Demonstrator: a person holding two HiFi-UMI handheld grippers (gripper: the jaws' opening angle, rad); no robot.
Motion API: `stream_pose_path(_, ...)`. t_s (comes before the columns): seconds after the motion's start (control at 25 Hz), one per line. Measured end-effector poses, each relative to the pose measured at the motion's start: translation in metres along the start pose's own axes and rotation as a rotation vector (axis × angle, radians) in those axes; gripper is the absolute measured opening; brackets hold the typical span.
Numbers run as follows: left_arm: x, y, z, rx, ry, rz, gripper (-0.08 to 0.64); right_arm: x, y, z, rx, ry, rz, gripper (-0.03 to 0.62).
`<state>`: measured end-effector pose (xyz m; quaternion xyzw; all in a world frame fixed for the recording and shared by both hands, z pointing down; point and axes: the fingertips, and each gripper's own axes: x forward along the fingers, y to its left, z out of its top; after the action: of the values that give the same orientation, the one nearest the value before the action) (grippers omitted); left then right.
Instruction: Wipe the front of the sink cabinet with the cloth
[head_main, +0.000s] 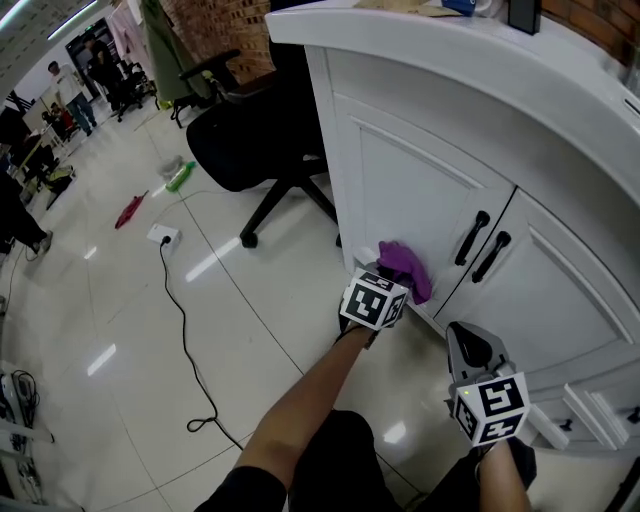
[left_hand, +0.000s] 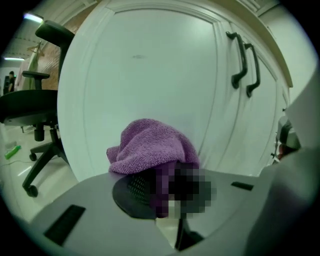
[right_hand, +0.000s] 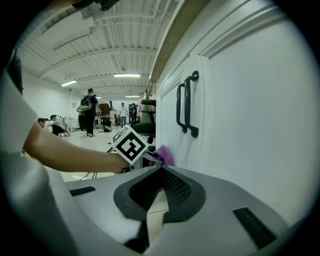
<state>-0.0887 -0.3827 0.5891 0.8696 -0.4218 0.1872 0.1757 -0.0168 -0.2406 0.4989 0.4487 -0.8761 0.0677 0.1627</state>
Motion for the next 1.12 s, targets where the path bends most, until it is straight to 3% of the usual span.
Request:
stream_pose_path(0.16,0.003,-0.047,-0.008,0.027,0.024,-0.092,0.060,-0.006,0.000,0.004,0.008,-0.013,0.003,0.000)
stream_pose_path(0.44,0.001,-0.106,-0.032,0.189,0.094,-0.252,0.060,-0.015,0.005,0.011,0.010,-0.030,0.012,0.000)
stream_pose_path(0.64,0.007,-0.091,-0.041,0.167,0.112,-0.215,0.060,-0.019,0.002,0.012,-0.006,-0.019,-0.012,0.000)
stream_pose_path(0.96,0.022,-0.013,-0.044,0.076,0.096,-0.112,0.060,-0.013,0.005,0.002,-0.023,0.029,-0.029,0.000)
stream_pose_path(1.12,0.028,0.014,-0.051,0.087,0.093,-0.087,0.060,-0.012,0.006,-0.006,-0.038,0.056,-0.031,0.000)
